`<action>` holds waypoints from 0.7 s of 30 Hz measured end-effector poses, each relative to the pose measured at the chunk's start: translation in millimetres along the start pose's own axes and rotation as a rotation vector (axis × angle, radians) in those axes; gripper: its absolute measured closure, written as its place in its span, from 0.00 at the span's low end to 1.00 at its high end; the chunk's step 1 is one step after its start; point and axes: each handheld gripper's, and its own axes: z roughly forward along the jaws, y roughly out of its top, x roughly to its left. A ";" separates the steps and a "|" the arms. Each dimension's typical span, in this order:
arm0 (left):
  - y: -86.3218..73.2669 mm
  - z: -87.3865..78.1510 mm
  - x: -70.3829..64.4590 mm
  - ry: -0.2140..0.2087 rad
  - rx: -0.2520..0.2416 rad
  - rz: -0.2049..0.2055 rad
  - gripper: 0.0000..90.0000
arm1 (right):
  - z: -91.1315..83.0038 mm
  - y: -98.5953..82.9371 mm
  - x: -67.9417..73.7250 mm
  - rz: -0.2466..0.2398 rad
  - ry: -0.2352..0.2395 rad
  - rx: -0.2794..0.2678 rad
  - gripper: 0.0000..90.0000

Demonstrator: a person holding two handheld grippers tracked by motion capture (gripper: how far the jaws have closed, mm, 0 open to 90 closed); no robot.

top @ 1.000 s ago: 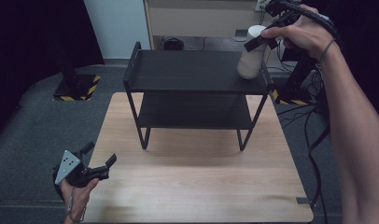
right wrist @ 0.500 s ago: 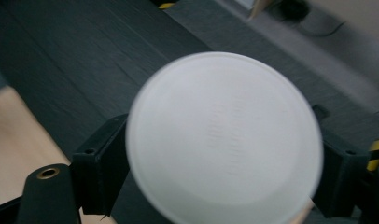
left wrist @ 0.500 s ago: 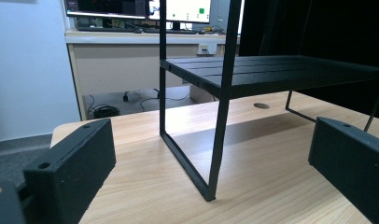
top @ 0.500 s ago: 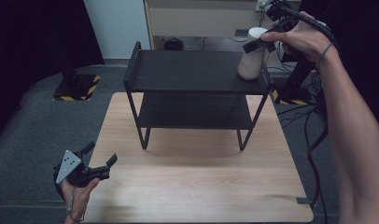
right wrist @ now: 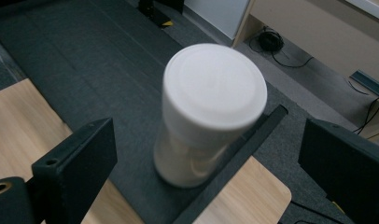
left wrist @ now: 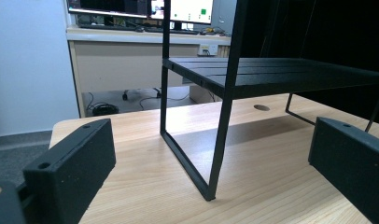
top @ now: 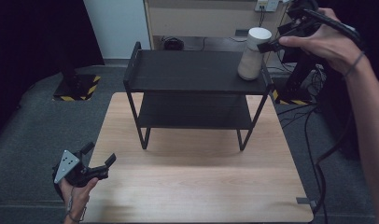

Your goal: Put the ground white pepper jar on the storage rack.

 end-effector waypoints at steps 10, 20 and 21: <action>2.5 1.9 -4.2 -0.008 0.014 0.026 0.00 | -62.2 -47.8 4.3 0.062 -0.020 -0.050 0.06; 3.8 2.3 -5.8 -0.011 0.018 0.036 0.00 | -128.6 -119.1 30.9 0.065 -0.030 -0.105 0.06; 3.9 2.8 -6.2 -0.013 0.020 0.038 0.00 | -131.1 -122.1 34.4 0.058 -0.028 -0.100 0.06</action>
